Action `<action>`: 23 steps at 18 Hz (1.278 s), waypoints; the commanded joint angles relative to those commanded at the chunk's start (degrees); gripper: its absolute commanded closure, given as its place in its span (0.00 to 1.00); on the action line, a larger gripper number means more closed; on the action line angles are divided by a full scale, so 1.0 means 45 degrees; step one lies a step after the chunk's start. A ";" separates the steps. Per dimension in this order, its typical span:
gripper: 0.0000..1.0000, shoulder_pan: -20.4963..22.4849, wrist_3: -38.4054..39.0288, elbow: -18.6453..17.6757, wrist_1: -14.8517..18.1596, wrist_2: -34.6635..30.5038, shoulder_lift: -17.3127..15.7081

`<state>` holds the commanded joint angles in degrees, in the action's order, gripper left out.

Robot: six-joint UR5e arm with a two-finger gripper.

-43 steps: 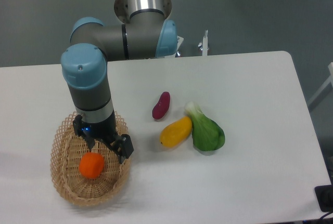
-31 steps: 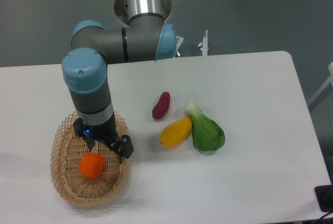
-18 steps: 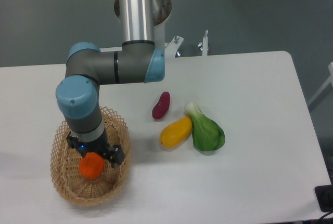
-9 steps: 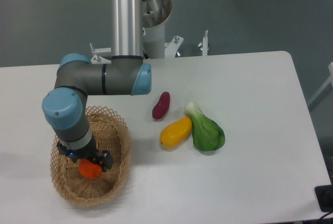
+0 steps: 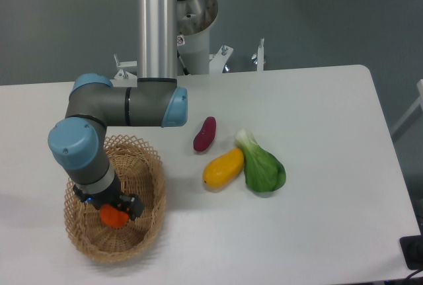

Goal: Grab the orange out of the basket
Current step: 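Close the gripper on the orange inside the basket, then lift the orange out of the basket and carry it toward the mango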

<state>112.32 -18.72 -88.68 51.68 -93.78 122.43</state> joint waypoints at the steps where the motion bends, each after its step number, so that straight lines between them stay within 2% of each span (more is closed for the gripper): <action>1: 0.29 0.0000 -0.0020 -0.0020 0.0019 0.0000 0.0000; 2: 0.34 0.0000 -0.0020 -0.0020 0.0019 0.0000 0.0000; 12: 0.43 0.0020 -0.0059 -0.0020 0.0039 0.0039 -0.0156; 15: 0.48 0.0020 -0.0235 0.0000 0.0098 0.0058 -0.0273; 18: 0.48 0.0156 -0.0370 0.0136 0.0214 0.0156 -0.0624; 23: 0.48 0.1190 -0.1910 0.0468 0.0487 0.0720 -0.1814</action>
<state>117.68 -27.31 -86.58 53.87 -90.54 114.27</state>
